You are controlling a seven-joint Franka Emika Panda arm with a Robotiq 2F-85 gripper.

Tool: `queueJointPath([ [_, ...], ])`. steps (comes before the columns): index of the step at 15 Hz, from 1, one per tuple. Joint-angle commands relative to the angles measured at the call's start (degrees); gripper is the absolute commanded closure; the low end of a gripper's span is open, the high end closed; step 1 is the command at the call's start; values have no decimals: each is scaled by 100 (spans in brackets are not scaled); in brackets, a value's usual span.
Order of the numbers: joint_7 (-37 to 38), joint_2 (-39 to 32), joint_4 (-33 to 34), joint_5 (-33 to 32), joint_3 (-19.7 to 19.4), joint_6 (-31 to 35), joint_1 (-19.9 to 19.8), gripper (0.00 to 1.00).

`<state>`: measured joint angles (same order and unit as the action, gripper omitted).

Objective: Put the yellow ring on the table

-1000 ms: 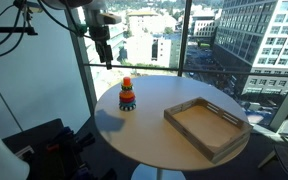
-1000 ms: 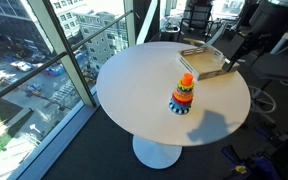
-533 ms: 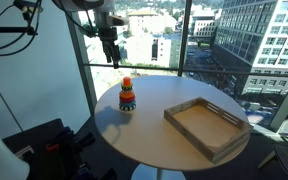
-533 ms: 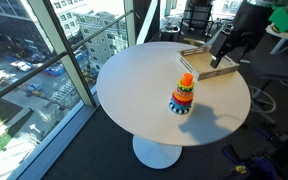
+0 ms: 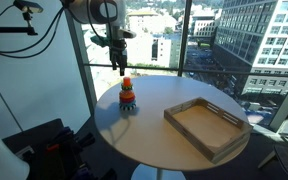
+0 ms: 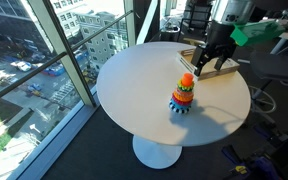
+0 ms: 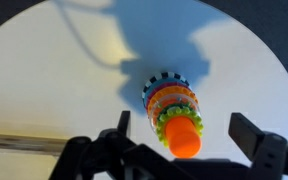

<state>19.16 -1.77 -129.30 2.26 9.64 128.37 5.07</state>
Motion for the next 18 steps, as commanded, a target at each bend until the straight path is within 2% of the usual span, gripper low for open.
queueJointPath([
  [1,134,-538,500,-182,-104,-175,139,0],
  [9,242,-1146,862,-386,-280,1,317,0],
  [18,340,-1302,747,-381,-359,557,498,0],
])
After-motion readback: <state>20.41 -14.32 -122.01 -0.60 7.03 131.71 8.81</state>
